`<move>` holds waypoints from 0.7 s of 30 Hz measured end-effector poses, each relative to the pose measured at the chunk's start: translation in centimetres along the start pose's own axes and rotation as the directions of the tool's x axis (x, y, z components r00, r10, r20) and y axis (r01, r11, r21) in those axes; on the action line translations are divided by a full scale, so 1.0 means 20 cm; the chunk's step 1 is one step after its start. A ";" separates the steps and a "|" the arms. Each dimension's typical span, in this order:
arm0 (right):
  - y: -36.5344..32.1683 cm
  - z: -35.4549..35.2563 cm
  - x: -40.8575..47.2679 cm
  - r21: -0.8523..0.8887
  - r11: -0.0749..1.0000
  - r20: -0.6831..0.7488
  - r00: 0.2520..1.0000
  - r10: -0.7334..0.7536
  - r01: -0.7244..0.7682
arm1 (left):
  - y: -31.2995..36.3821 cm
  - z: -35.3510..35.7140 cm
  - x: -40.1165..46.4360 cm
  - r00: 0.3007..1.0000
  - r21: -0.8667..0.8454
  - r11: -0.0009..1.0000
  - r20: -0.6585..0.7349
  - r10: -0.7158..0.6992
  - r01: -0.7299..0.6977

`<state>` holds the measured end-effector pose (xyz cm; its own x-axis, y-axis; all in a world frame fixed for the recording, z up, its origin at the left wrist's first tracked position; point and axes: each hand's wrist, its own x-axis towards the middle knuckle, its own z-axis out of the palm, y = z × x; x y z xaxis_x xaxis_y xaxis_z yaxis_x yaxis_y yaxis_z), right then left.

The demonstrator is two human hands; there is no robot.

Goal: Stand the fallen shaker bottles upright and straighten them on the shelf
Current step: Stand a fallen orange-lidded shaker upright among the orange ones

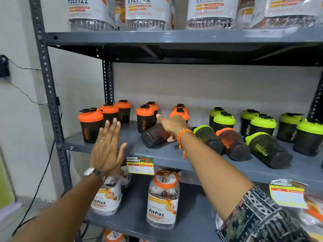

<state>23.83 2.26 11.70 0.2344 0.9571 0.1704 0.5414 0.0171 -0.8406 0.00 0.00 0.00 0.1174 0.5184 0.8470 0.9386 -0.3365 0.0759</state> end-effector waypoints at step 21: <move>-0.05 0.21 -0.04 0.492 0.797 0.207 0.937 0.283 -0.350 | -0.32 0.23 -0.16 0.976 -0.099 0.979 0.105 0.189 -0.179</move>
<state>19.64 2.71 10.28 0.2058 0.9610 -0.1847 -0.0478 -0.1786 -0.9828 -4.89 4.16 -5.61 0.3261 0.5247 0.7863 0.8657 -0.4999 -0.0254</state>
